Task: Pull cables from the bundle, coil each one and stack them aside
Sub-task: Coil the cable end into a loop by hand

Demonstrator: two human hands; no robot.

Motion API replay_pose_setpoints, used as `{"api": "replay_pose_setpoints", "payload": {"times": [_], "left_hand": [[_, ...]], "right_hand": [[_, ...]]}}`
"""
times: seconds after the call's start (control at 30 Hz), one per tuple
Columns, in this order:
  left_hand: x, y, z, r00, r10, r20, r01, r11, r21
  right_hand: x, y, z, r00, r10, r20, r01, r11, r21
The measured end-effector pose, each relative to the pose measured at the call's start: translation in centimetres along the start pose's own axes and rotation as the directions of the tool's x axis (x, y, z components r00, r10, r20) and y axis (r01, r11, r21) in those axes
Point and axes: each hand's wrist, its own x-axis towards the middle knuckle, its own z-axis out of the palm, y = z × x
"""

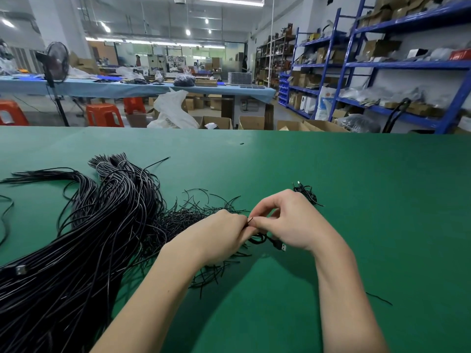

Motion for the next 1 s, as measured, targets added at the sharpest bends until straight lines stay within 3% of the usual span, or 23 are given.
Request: {"api": "replay_pose_setpoints", "payload": {"times": [0.13,0.27,0.5,0.8,1.0], "left_hand": [[0.0,0.0,0.4,0.998,-0.040,-0.044,0.040,0.999,0.006],[0.0,0.0,0.8,0.996,-0.044,-0.083,0.051,0.995,0.086],[0.2,0.2,0.9,0.986,-0.037,-0.165,0.052,0.994,0.091],[0.5,0.4,1.7,0.987,-0.062,-0.151,0.077,0.993,0.094],[0.6,0.2,1.8,0.989,-0.085,-0.119,0.082,0.996,-0.032]], "right_hand": [[0.1,-0.1,0.2,1.000,0.007,-0.012,-0.007,1.000,-0.007],[-0.1,0.0,0.1,0.994,0.077,0.077,-0.085,0.992,0.095],[-0.1,-0.3,0.2,0.996,0.084,-0.043,-0.079,0.991,0.107],[0.3,-1.1,1.2,0.962,0.258,-0.092,-0.250,0.964,0.088],[0.6,-1.2,2.1,0.967,0.220,-0.132,-0.223,0.975,-0.007]]}}
